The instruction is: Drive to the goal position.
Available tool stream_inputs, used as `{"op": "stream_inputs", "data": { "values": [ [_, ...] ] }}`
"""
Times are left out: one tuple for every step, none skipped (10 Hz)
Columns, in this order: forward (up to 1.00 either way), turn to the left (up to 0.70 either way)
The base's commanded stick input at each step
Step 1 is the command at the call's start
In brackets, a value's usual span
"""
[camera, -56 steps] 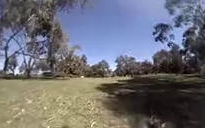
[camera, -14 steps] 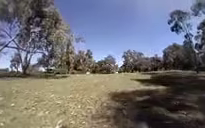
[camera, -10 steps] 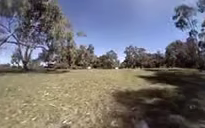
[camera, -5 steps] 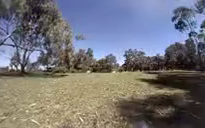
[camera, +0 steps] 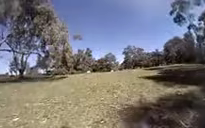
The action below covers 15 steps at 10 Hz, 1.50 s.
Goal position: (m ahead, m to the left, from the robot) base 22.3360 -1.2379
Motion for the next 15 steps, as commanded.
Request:
{"op": "stream_inputs", "data": {
  "values": [
    [1.00,0.00],
    [1.00,0.00],
    [1.00,0.00],
    [1.00,0.00],
    [1.00,0.00],
    [1.00,0.00],
    [1.00,0.00],
    [1.00,0.00],
    [1.00,0.00],
    [1.00,0.00],
    [1.00,0.00],
    [1.00,0.00],
    [1.00,0.00],
    [1.00,0.00],
    [1.00,0.00]
  ]
}}
